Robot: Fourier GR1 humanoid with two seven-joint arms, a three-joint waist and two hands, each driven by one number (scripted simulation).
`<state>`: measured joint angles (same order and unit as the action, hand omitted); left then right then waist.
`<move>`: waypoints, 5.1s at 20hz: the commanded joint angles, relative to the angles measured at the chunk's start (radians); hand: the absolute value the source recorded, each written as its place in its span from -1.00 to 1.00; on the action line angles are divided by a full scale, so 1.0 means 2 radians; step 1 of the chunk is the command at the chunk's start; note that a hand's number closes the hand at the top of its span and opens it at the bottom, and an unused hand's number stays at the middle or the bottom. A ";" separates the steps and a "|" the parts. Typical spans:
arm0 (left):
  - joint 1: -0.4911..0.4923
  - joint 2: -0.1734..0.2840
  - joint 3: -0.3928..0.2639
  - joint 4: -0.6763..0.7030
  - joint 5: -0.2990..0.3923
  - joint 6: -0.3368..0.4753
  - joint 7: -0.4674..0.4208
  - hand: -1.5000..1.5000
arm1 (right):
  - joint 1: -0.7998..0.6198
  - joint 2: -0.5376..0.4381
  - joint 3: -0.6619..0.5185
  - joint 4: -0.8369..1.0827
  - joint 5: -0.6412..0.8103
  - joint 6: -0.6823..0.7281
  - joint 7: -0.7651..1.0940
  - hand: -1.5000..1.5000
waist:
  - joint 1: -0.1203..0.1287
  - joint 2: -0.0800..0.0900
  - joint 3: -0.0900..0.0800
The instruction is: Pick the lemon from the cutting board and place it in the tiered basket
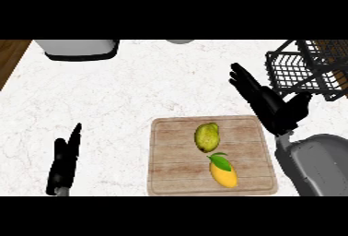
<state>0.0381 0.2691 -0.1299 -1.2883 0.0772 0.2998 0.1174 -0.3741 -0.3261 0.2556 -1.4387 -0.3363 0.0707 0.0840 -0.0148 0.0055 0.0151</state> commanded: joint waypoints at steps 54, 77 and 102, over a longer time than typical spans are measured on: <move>-0.100 0.032 0.056 -0.055 -0.083 -0.068 -0.040 0.00 | 0.067 -0.116 0.127 -0.255 0.214 0.105 0.494 -1.00 | 0.006 -0.003 -0.008; -0.074 0.016 0.075 -0.114 -0.104 -0.097 -0.015 0.00 | 0.096 -0.026 0.176 -0.223 0.361 0.126 0.506 -1.00 | 0.009 -0.003 -0.008; -0.084 0.000 0.099 -0.109 -0.129 -0.119 -0.014 0.00 | 0.095 0.076 0.157 -0.084 0.389 0.216 0.410 1.00 | 0.013 -0.003 -0.007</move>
<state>-0.1456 0.2590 0.0705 -1.4655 -0.1757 0.0715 0.0632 -0.1550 -0.1910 0.5552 -1.6530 0.5102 0.3807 0.9026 0.0016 -0.0078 -0.0047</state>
